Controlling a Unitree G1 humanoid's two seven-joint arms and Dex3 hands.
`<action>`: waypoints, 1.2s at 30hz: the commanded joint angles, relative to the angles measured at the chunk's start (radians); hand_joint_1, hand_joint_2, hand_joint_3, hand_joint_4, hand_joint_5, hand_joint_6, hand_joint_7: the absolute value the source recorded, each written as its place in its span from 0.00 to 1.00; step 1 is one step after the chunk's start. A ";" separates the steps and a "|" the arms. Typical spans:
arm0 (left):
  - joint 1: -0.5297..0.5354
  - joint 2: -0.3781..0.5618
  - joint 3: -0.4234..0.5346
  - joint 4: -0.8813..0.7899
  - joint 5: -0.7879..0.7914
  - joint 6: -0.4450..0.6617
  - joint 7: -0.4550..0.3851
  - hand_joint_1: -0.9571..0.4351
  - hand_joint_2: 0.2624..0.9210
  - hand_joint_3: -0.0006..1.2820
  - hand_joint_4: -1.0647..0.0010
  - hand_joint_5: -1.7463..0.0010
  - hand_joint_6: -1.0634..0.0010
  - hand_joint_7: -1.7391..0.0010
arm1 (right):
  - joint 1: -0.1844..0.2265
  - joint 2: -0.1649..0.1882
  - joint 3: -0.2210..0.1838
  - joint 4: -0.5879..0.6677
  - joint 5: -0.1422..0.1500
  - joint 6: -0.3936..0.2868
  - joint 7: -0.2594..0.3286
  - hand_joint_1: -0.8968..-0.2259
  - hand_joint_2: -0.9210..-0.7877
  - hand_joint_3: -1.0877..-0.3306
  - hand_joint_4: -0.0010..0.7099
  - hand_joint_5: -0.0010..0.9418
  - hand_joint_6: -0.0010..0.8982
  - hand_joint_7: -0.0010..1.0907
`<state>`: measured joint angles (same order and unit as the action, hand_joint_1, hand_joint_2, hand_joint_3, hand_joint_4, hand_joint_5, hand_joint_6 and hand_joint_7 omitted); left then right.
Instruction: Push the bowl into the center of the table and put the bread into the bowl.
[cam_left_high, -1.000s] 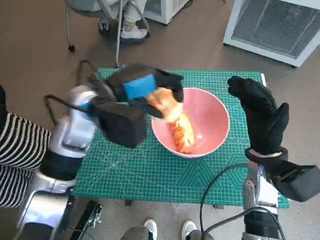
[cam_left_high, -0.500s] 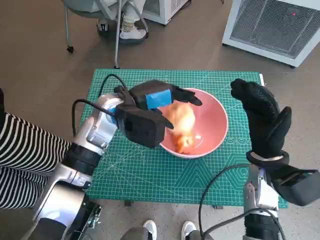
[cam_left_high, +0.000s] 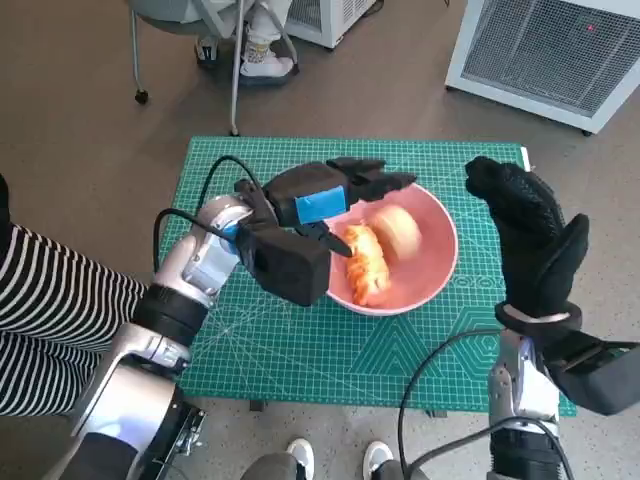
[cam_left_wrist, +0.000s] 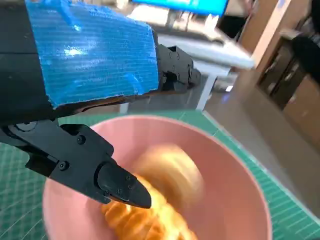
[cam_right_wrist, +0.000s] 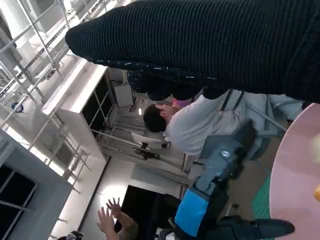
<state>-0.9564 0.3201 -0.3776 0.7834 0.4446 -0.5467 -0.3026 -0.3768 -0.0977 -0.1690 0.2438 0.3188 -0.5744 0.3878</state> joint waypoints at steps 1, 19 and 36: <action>-0.029 0.003 0.002 0.025 0.015 -0.028 0.021 0.34 0.89 0.02 1.00 1.00 1.00 1.00 | 0.013 0.002 -0.003 0.009 0.006 0.013 -0.006 0.30 0.00 0.50 0.28 0.00 0.04 0.40; 0.054 -0.200 0.398 0.075 -0.684 -0.165 -0.167 0.17 1.00 0.37 1.00 1.00 0.98 0.99 | -0.086 -0.032 -0.006 -0.031 -0.031 0.069 -0.058 0.34 0.00 0.50 0.26 0.00 0.05 0.40; 0.193 -0.228 0.472 -0.154 -0.801 -0.058 -0.266 0.17 1.00 0.43 1.00 1.00 0.99 0.88 | -0.185 -0.057 0.004 -0.012 -0.081 0.064 -0.102 0.29 0.00 0.50 0.26 0.00 0.08 0.40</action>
<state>-0.7814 0.0962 0.0830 0.6628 -0.3578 -0.6022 -0.5700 -0.5577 -0.1505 -0.1714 0.2165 0.2602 -0.5225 0.2952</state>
